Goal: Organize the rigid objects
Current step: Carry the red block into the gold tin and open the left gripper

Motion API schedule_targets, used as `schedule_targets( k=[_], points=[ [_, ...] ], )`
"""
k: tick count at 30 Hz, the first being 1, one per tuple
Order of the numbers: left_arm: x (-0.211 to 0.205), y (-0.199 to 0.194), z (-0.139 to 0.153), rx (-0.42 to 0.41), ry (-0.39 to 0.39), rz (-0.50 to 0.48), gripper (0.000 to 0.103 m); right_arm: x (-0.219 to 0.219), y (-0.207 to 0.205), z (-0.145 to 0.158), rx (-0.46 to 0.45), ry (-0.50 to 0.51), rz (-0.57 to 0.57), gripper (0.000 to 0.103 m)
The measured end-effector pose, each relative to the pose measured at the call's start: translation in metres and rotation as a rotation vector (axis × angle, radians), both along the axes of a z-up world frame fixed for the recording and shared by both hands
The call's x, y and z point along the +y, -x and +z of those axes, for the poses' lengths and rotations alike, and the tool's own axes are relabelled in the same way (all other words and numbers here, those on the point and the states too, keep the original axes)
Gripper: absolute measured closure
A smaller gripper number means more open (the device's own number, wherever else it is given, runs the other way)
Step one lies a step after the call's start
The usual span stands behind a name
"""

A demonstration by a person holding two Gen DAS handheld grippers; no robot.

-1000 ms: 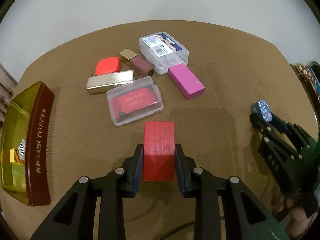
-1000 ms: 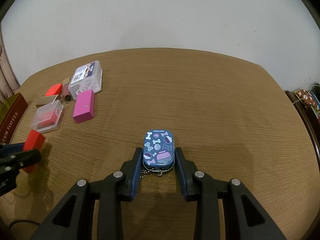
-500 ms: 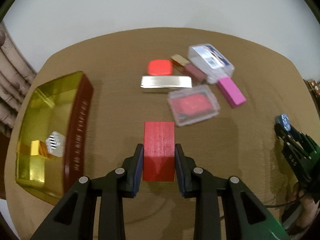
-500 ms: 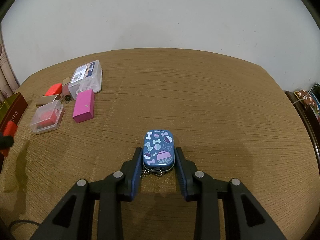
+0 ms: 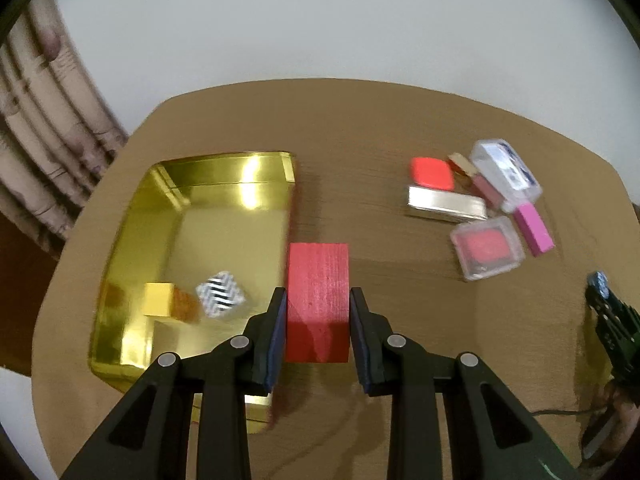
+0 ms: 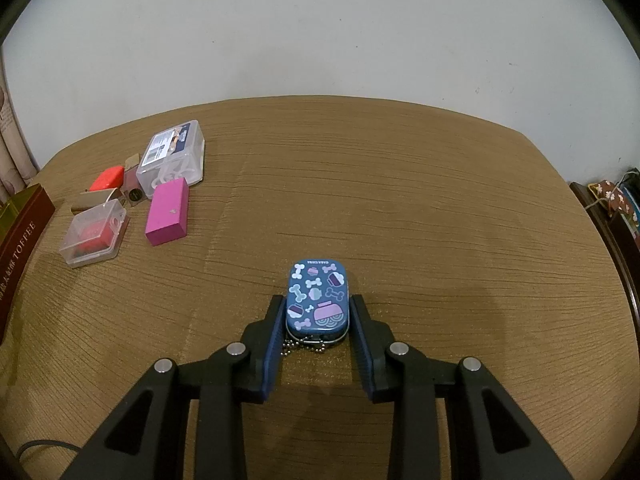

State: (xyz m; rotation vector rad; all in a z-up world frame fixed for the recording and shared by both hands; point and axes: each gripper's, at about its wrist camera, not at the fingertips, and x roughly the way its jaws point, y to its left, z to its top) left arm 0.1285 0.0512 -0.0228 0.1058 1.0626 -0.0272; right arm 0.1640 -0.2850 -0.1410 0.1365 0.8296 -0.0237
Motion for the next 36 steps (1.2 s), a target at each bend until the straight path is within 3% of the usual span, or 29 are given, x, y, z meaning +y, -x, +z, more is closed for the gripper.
schedule_targets(
  k=[17,29,36],
  points=[
    [0.093,-0.009,-0.02,0.059,-0.033,0.162,0.076,0.0,0.0,0.001,0.001,0.001,0.0,0.07],
    [0.105,-0.007,-0.055,0.143,-0.028,0.163,0.077,0.0,0.0,0.0,0.001,0.0,-0.002,0.07],
    [0.12,-0.012,-0.063,0.139,-0.013,0.19,0.076,0.001,0.0,0.0,0.002,0.0,-0.003,0.07]
  ],
)
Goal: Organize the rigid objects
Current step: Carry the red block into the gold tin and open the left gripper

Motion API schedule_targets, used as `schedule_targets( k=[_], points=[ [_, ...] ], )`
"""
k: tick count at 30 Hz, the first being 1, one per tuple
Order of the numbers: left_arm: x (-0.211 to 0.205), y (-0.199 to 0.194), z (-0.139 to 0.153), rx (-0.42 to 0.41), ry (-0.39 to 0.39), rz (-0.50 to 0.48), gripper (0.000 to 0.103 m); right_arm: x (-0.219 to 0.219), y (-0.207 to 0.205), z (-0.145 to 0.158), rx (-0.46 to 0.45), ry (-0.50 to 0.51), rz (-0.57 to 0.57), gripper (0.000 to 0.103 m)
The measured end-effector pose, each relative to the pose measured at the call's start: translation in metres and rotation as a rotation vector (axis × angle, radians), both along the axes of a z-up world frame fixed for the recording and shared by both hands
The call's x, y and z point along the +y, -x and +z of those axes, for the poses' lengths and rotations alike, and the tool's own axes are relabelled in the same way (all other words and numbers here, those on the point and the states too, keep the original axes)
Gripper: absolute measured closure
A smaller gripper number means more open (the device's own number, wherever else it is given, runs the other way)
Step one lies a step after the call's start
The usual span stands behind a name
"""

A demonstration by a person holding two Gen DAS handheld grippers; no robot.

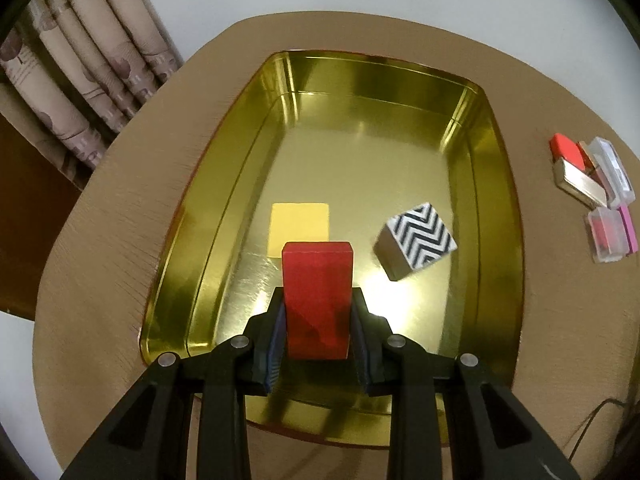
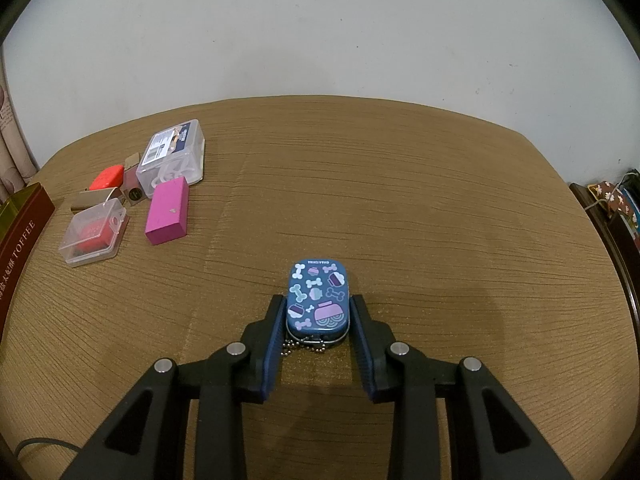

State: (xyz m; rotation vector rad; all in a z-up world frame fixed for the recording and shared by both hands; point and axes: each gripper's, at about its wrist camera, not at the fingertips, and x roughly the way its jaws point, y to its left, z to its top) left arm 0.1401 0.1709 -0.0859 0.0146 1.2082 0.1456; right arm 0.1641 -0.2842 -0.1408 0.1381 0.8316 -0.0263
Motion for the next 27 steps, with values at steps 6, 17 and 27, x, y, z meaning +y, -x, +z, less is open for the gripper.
schedule_targets(
  k=[6,17,27],
  points=[
    [0.012,-0.009,0.002,-0.005,-0.003,0.027,0.076,0.0,0.0,0.0,0.0,0.001,0.0,0.07],
    [0.023,-0.018,0.003,-0.012,-0.012,0.054,0.076,0.0,0.0,0.001,0.001,0.0,-0.001,0.07],
    [0.024,-0.014,0.001,-0.003,0.001,0.035,0.067,-0.001,0.0,0.0,0.002,0.001,-0.001,0.07]
  ],
)
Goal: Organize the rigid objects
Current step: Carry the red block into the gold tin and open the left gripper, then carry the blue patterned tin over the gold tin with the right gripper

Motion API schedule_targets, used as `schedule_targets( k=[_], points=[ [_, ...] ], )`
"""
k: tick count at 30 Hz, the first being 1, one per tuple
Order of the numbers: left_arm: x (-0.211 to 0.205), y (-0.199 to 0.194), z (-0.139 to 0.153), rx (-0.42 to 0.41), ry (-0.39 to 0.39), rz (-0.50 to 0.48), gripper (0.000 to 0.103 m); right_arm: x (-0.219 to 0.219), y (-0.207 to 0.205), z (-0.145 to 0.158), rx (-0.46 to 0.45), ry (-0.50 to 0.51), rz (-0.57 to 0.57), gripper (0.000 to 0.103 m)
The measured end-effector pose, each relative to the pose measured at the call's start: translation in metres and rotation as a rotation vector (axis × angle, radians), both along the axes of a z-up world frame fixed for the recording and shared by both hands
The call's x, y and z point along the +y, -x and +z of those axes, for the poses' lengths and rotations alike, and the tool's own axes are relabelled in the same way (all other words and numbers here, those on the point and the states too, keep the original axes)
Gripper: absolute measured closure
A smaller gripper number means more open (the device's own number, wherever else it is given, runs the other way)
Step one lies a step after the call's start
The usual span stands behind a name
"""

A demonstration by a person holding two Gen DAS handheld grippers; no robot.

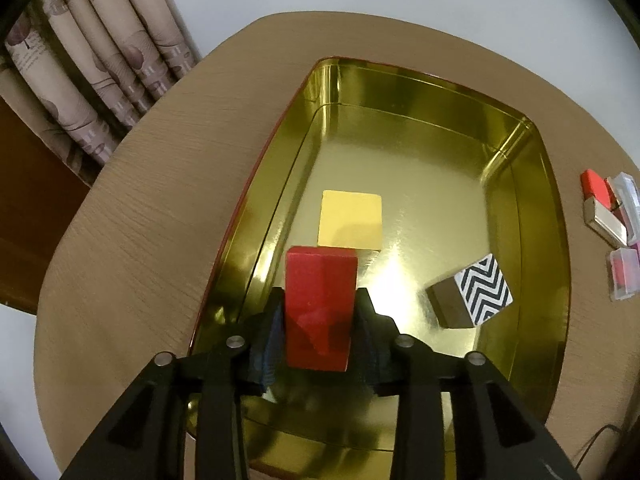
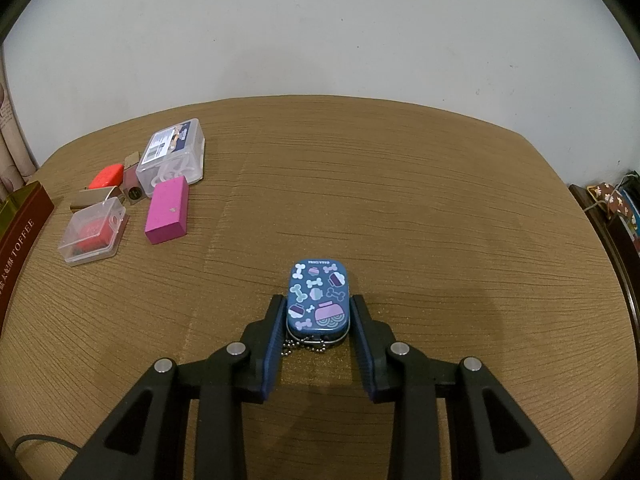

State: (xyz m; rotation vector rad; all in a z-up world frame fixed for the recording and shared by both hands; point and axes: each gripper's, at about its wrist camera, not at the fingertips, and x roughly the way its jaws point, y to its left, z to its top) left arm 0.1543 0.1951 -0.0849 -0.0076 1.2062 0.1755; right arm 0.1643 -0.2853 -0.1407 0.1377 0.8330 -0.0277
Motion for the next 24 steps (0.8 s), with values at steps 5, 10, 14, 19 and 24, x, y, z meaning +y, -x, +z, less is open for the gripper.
schedule_targets(
  k=[5,10,14,19,24],
  points=[
    [-0.007,0.006,0.007,-0.034,-0.027,-0.037,0.05,0.0,0.0,0.0,0.0,0.002,0.0,0.07],
    [-0.018,0.016,0.018,-0.092,-0.071,-0.065,0.046,-0.001,0.0,0.0,0.001,0.003,0.0,0.07],
    [-0.032,0.033,0.031,-0.172,-0.133,-0.087,0.04,0.0,-0.001,0.0,0.001,0.004,0.001,0.07],
    [-0.037,0.054,0.041,-0.252,-0.169,-0.115,0.037,0.0,-0.002,0.0,0.002,0.012,0.004,0.07],
    [-0.037,0.065,0.046,-0.305,-0.195,-0.111,0.035,-0.001,-0.002,0.0,0.003,0.012,0.004,0.07]
  ],
)
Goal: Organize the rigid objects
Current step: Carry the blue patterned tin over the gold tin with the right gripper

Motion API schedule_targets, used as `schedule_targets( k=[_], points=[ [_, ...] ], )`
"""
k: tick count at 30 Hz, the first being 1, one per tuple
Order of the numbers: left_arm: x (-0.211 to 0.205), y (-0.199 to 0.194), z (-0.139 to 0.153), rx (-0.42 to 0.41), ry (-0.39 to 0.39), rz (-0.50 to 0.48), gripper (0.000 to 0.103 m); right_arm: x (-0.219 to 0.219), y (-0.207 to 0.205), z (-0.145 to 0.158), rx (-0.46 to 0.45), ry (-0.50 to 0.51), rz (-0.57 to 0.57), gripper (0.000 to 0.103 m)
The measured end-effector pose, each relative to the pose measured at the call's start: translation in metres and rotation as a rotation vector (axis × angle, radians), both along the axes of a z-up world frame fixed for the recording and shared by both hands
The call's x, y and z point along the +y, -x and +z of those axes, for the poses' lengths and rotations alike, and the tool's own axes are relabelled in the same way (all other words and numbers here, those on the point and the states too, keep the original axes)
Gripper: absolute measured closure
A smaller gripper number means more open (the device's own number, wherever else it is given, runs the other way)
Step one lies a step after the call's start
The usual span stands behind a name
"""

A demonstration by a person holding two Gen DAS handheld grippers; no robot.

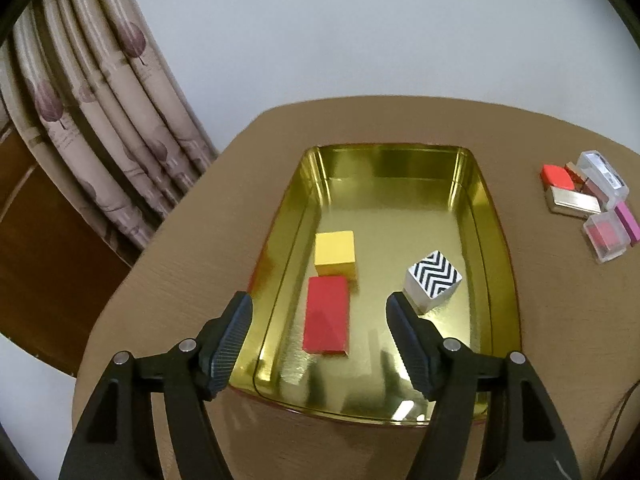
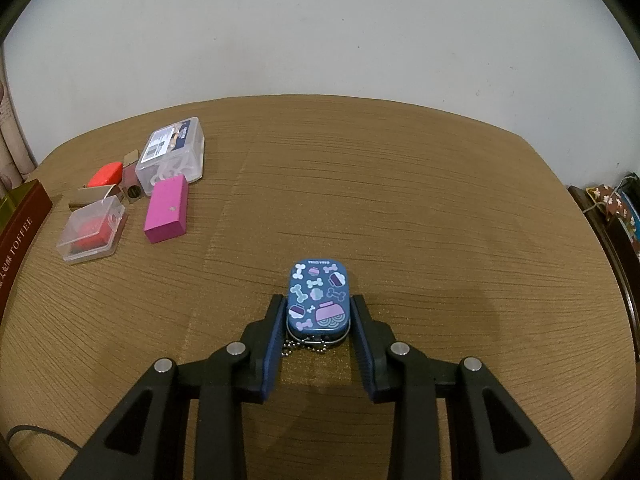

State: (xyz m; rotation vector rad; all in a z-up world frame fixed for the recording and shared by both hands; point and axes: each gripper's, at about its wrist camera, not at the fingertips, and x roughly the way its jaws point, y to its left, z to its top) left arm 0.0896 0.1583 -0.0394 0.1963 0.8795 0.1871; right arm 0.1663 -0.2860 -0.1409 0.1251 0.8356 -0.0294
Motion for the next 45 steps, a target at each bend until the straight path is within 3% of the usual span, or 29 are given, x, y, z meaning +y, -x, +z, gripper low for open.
schedule_targets(
  k=[8,14,22,32,45],
  points=[
    [0.007,-0.004,0.002,0.013,-0.015,0.002,0.027,0.007,0.0,0.001,0.004,0.053,-0.001,0.072],
    [0.016,-0.007,0.002,0.033,0.042,0.008,0.02,0.011,-0.001,0.003,0.022,0.08,-0.029,0.072],
    [0.022,-0.01,0.0,0.056,0.08,0.024,0.019,0.021,-0.003,0.014,0.046,0.05,-0.053,0.072],
    [0.038,-0.011,0.009,0.028,0.082,0.087,0.017,0.072,0.007,0.036,0.013,0.042,0.058,0.072],
    [0.066,-0.017,0.012,0.015,0.125,0.192,0.016,0.203,0.026,0.088,-0.054,0.014,0.35,0.072]
  ],
)
